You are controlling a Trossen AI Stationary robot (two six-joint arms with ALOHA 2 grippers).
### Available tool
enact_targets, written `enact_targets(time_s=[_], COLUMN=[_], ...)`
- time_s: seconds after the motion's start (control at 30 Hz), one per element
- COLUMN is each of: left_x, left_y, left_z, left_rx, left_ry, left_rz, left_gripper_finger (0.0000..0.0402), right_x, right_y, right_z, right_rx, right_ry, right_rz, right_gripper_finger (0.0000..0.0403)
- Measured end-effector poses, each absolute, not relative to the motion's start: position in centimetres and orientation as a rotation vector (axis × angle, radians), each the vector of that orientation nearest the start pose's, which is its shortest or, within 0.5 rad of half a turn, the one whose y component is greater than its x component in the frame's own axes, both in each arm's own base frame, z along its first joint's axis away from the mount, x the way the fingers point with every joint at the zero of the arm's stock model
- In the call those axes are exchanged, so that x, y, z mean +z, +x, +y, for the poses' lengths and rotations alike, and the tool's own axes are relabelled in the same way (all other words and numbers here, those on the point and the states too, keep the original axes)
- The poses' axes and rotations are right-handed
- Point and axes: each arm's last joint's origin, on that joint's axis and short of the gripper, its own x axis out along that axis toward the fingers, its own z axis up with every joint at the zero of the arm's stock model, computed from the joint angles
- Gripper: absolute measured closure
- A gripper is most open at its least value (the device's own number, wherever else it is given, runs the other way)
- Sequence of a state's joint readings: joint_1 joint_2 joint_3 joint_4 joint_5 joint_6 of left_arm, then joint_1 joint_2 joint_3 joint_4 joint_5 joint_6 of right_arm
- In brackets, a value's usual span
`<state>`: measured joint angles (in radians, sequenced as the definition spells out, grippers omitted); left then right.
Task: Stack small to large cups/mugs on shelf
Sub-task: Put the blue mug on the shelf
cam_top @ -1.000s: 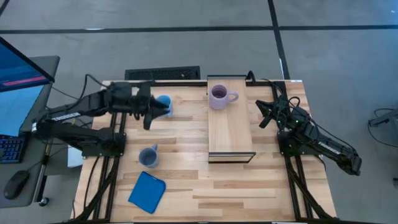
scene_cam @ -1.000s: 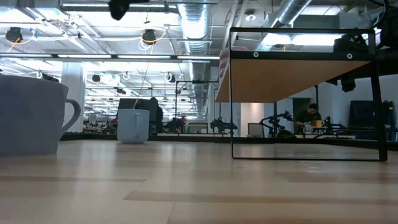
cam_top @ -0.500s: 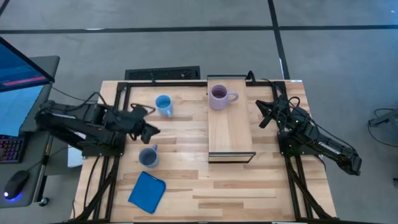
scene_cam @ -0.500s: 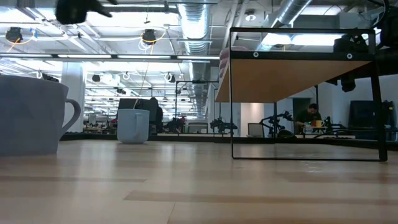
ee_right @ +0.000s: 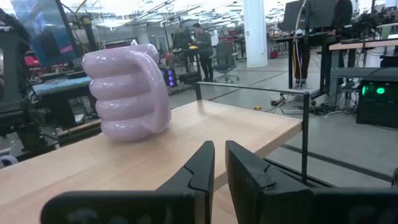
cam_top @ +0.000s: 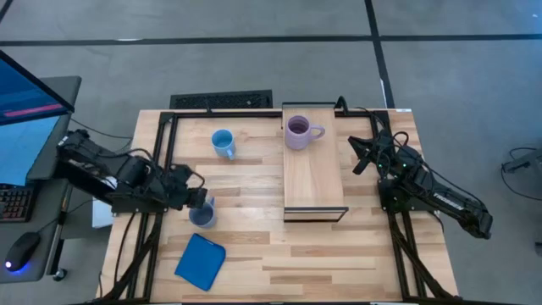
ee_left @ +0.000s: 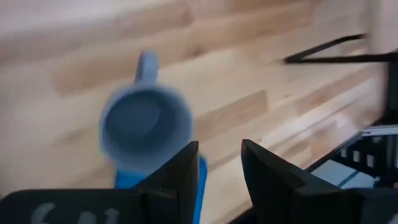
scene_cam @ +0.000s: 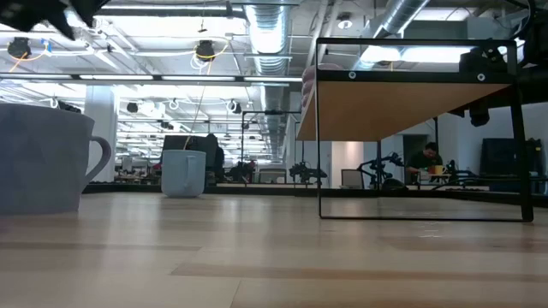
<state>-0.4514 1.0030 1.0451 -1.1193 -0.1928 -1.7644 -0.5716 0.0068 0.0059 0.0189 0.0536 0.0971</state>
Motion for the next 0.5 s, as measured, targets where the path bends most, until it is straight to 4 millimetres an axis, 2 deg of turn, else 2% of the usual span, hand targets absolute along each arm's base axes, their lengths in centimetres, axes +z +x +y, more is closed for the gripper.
enact_targets(time_s=[0.13,0.5], left_x=[30.3,28.1], left_y=[15.6,16.6], left_z=[-7.9,-9.8], left_rx=[0.755,1.08], left_ry=[-1.296,-1.447], left_rz=[0.977,0.976], left_gripper_finger=[0.029,0.029], right_x=[16.7,16.7], right_y=[8.1,8.1], right_z=[-5.4,-5.4], right_rx=[-0.624,-0.624], right_ry=[0.089,0.089], right_rz=[-0.048,-0.049], right_gripper_finger=[0.0339,0.0339])
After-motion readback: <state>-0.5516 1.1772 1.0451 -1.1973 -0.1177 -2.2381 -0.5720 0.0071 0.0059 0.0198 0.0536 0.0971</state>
